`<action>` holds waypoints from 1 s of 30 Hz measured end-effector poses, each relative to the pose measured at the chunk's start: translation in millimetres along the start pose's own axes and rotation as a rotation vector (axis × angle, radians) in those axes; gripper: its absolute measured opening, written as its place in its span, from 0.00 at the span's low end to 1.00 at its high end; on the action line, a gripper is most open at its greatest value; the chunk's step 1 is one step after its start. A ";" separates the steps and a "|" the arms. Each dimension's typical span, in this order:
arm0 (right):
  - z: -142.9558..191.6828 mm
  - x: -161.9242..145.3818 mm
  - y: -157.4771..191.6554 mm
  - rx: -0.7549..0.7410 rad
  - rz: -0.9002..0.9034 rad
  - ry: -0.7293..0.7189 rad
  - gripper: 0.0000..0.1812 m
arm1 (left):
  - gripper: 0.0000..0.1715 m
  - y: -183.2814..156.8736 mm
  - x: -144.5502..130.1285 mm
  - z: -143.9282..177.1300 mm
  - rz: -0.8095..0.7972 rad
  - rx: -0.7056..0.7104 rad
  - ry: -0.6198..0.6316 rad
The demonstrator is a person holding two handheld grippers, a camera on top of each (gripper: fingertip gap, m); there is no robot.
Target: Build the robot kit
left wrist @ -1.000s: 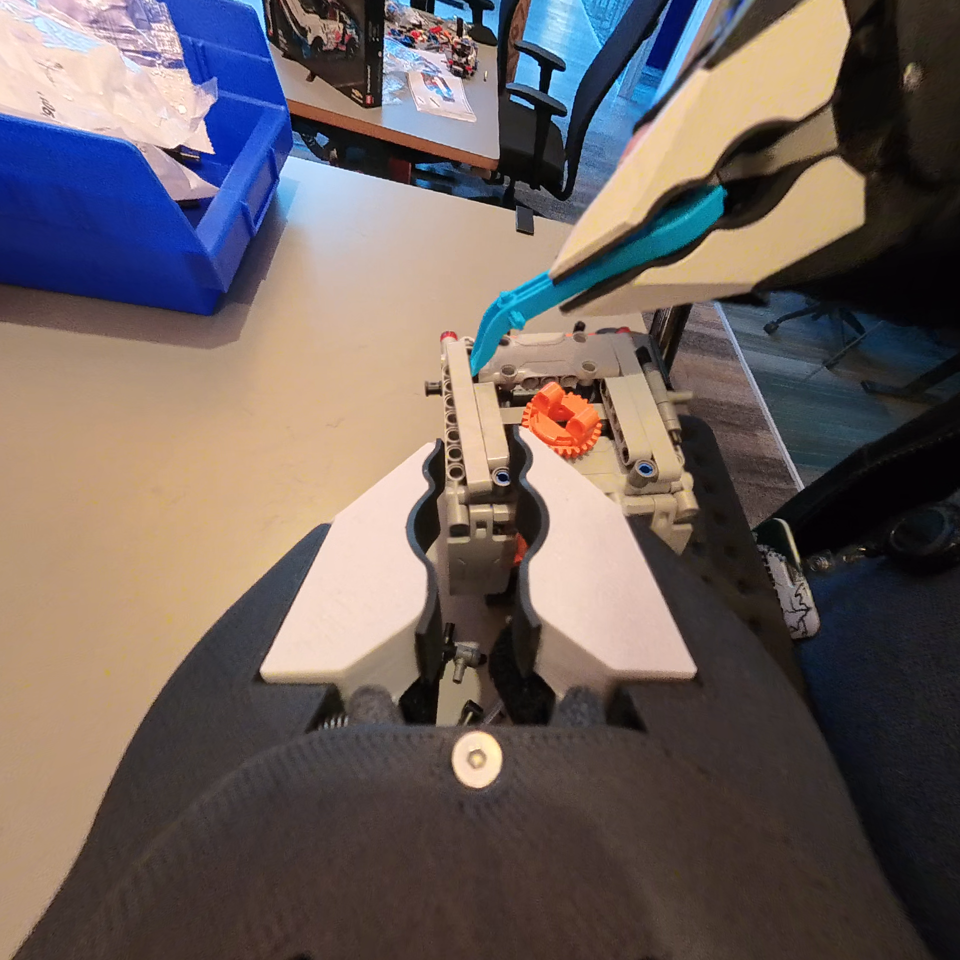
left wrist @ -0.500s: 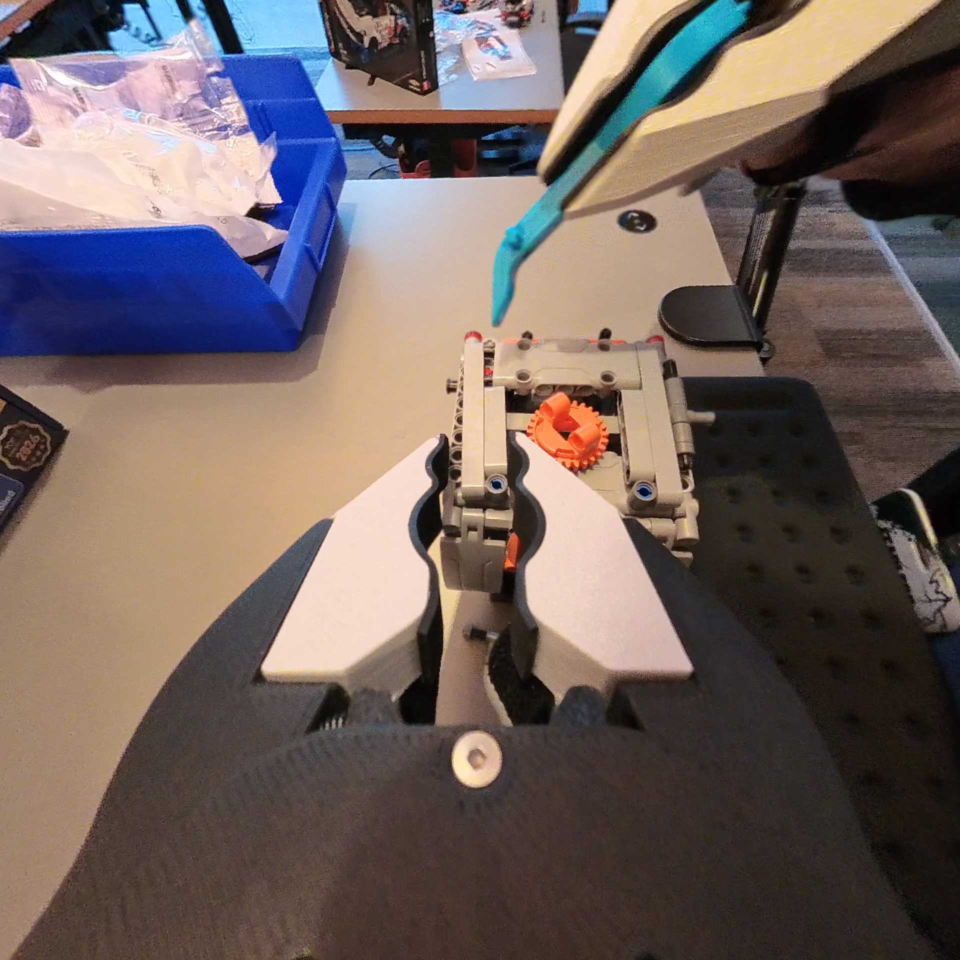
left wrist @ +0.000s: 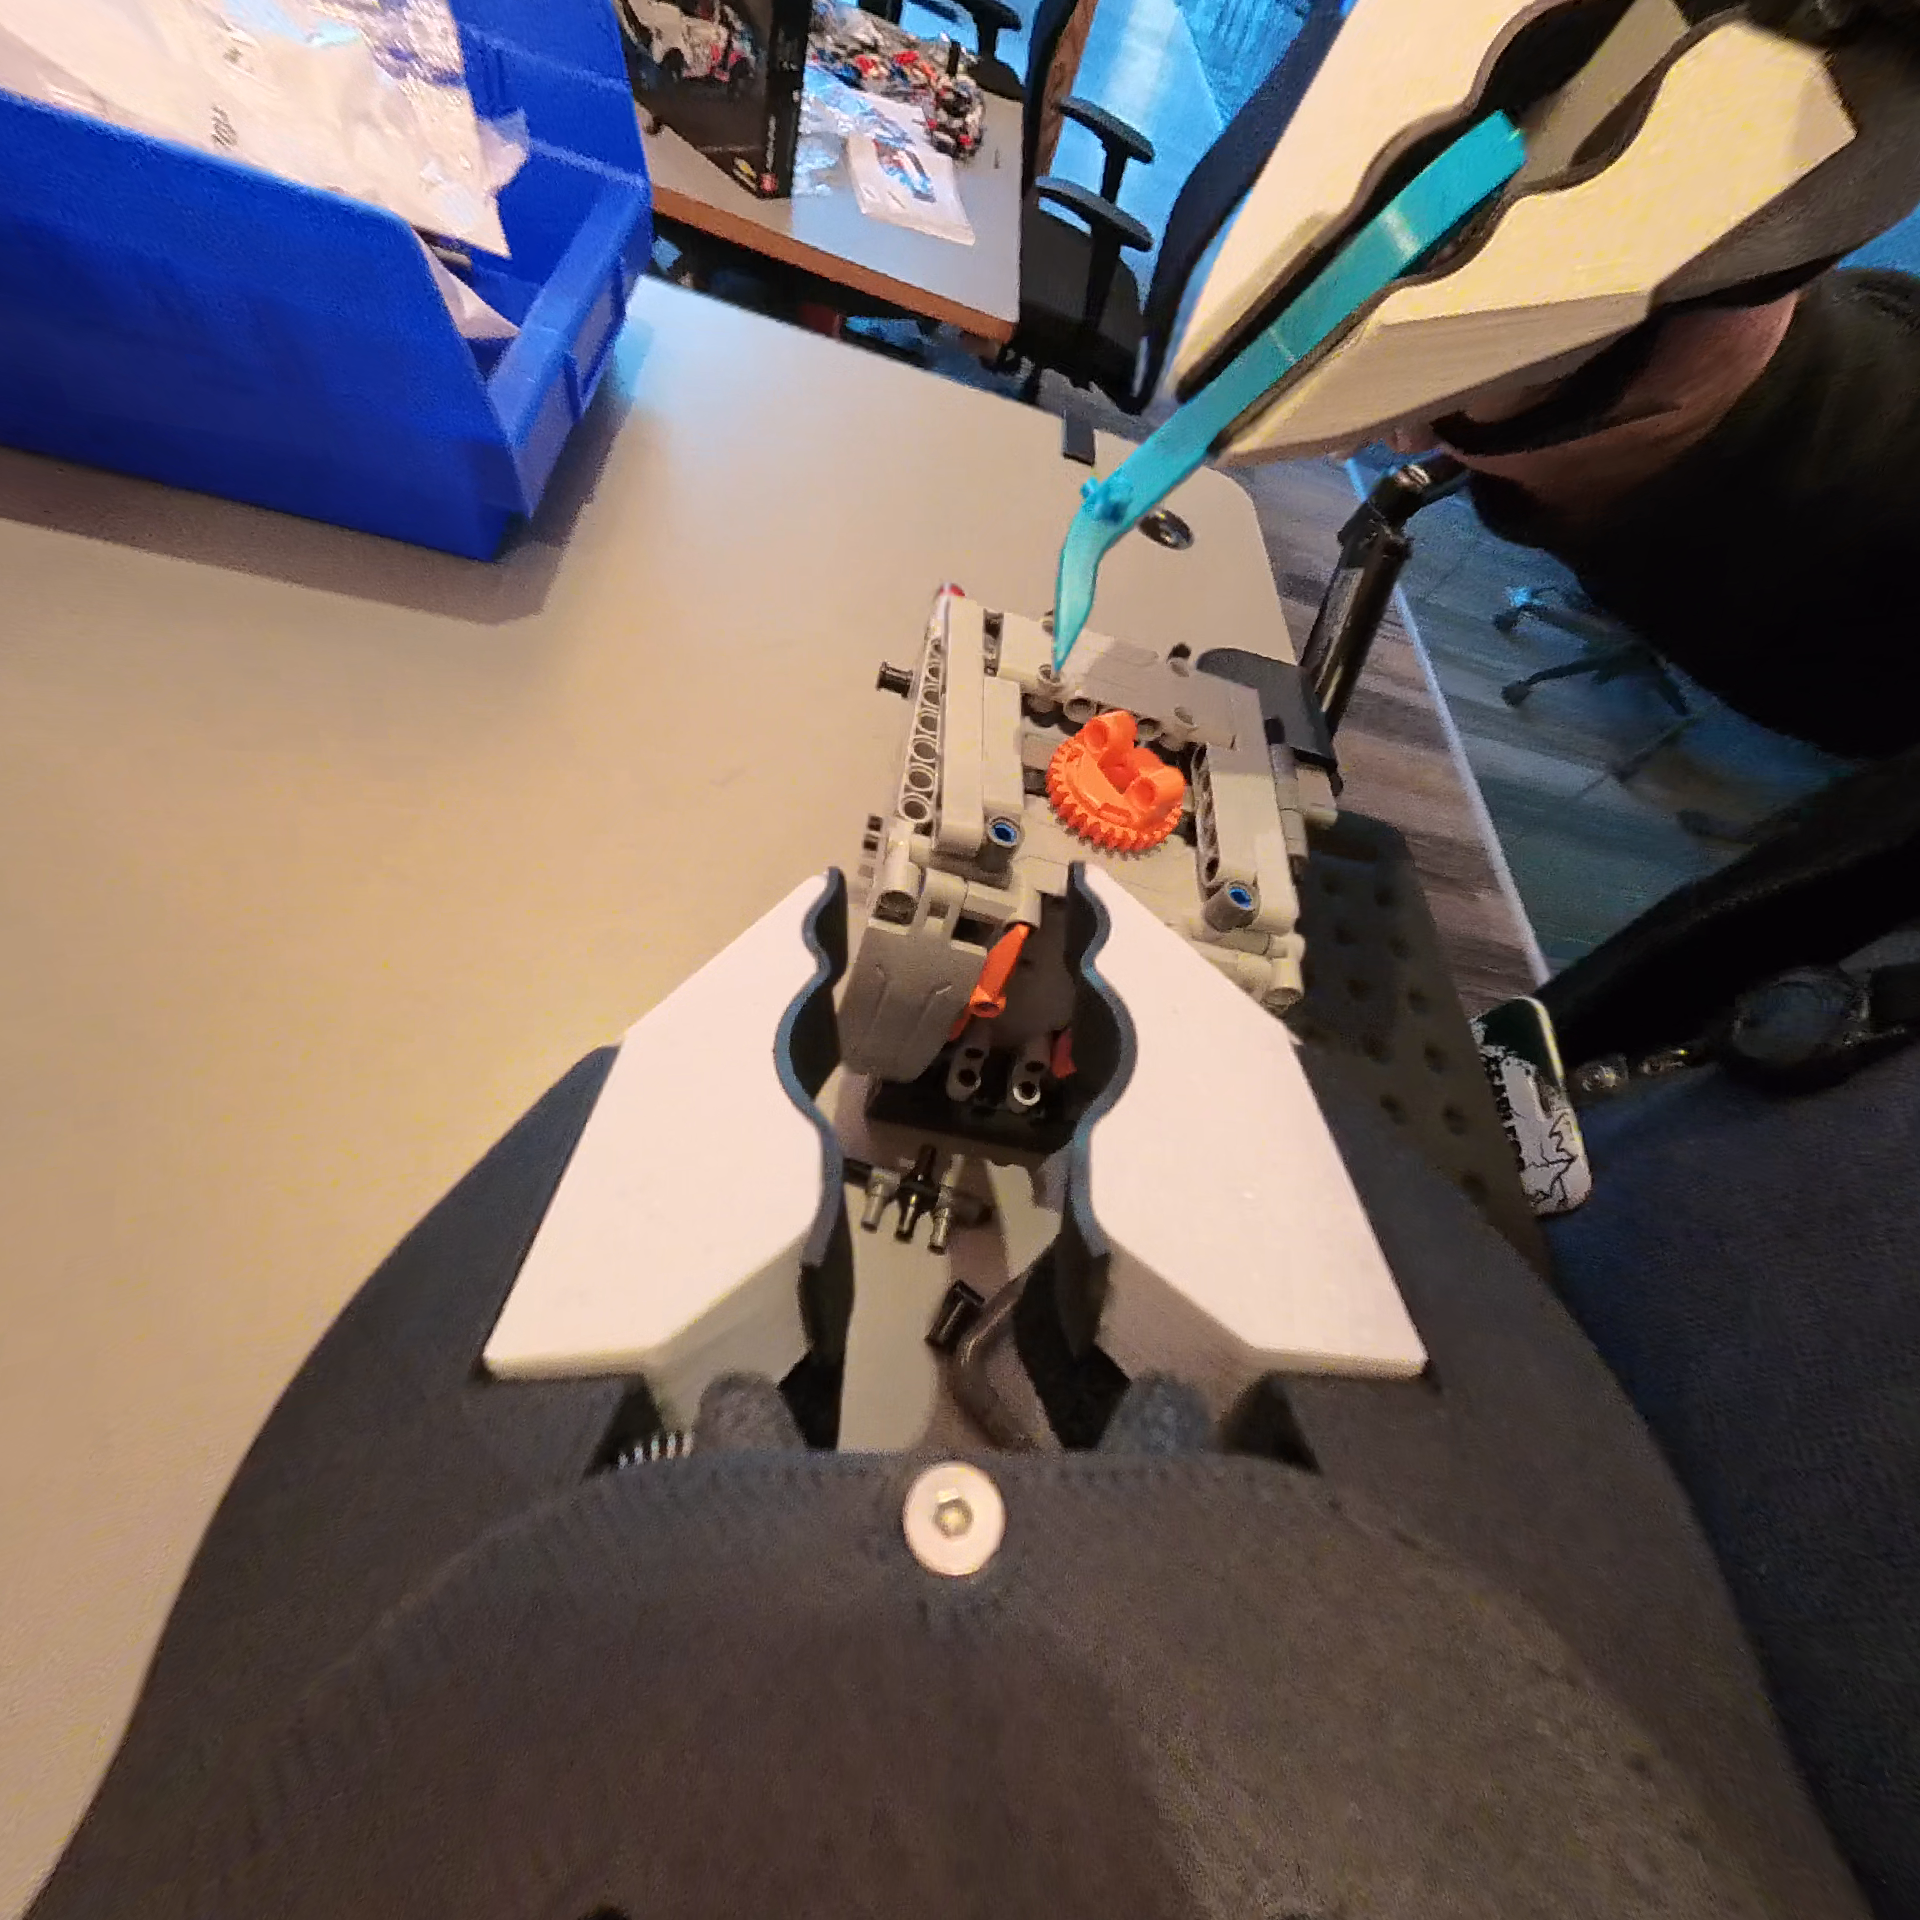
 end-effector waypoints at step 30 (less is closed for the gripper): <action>-25.1 38.9 12.4 0.065 0.384 0.337 0.03 | 0.13 1.8 2.0 -18.2 -0.014 -0.071 -0.091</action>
Point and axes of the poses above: each gripper's, where its closed fingertips meet, z back along the fingers, x out of its top, y = z × x across the jaws, the point moved 9 cm from there along z, back along the fingers, and after that the axes turned 14 degrees about y, right-handed, at the moved point
